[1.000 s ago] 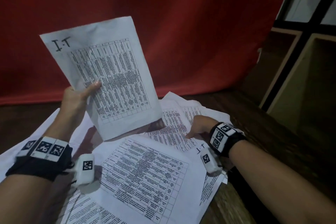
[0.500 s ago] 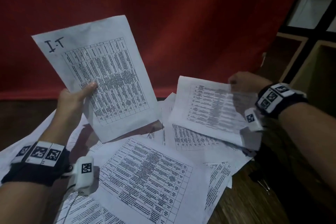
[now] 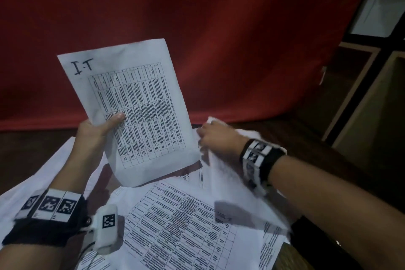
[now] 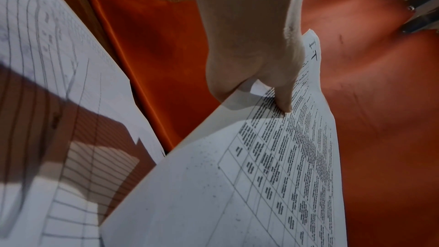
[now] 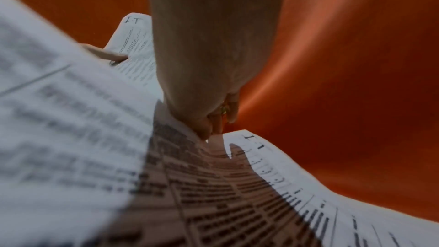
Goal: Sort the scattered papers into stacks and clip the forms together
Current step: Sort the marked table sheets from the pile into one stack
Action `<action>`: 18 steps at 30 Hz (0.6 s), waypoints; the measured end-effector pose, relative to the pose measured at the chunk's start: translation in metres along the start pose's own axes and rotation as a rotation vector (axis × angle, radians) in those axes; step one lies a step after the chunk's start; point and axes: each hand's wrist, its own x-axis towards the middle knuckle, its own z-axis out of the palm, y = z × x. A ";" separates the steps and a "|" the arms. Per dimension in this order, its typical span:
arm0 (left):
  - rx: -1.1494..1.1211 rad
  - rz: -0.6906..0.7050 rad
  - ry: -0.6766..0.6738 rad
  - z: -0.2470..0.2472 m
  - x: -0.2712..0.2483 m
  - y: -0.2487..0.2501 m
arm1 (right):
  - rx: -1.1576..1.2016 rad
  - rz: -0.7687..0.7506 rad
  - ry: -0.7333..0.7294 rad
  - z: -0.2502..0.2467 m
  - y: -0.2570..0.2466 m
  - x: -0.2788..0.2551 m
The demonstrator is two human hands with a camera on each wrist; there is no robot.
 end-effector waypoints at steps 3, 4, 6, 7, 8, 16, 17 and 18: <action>-0.002 0.000 0.008 -0.003 0.001 -0.001 | 0.410 0.027 0.014 0.025 -0.030 0.004; -0.005 0.002 0.007 -0.004 0.002 -0.002 | 0.538 0.073 -0.015 0.028 -0.030 0.002; -0.005 0.002 0.001 -0.005 0.003 -0.003 | 0.630 0.308 -0.065 0.032 -0.013 -0.005; -0.004 0.000 0.002 -0.007 0.004 -0.004 | 0.614 0.507 -0.081 0.033 0.000 -0.012; -0.003 0.000 0.004 -0.008 0.004 -0.005 | 0.572 0.715 -0.134 0.037 0.016 -0.023; 0.021 -0.019 0.008 -0.008 0.006 -0.006 | 0.897 1.120 -0.591 0.077 0.064 -0.075; 0.023 -0.017 0.009 -0.008 0.007 -0.007 | 0.939 1.151 -0.568 0.080 0.065 -0.076; 0.023 -0.017 0.008 -0.008 0.007 -0.007 | 1.000 1.193 -0.524 0.085 0.066 -0.075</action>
